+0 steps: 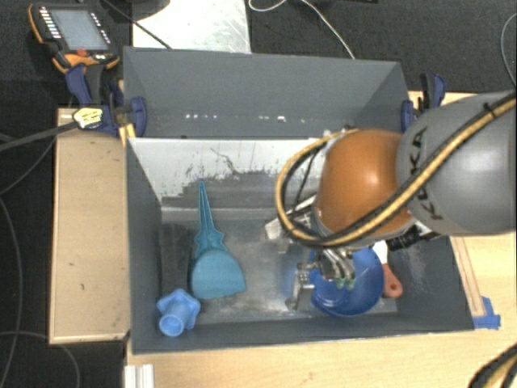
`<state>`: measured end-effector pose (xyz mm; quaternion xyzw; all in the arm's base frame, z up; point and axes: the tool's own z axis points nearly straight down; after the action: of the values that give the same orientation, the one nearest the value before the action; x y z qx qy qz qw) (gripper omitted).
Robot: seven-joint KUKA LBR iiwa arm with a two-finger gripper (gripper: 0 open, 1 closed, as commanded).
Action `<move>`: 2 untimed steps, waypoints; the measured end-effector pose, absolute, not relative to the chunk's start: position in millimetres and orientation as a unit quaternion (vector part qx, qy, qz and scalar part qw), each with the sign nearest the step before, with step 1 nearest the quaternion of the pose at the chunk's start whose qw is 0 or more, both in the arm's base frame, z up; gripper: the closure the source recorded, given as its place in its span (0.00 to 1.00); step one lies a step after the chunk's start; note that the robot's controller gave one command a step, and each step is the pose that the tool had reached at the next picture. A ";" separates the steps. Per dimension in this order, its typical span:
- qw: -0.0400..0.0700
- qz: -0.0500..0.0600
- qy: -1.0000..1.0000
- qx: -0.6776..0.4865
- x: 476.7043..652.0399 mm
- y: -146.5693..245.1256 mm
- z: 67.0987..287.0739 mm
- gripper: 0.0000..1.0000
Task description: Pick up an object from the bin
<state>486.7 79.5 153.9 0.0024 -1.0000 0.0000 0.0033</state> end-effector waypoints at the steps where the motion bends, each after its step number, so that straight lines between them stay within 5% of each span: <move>1: -0.001 -0.001 -1.000 0.000 488.6 79.1 158.0 0.00; 2: 0.004 0.001 -1.000 0.008 491.0 -4.9 123.3 0.00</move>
Offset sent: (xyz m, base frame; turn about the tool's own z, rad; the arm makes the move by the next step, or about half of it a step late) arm 0.0043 -0.0801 -0.0294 -0.0179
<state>491.0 -4.9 123.3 0.0079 -1.0000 0.0006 0.0043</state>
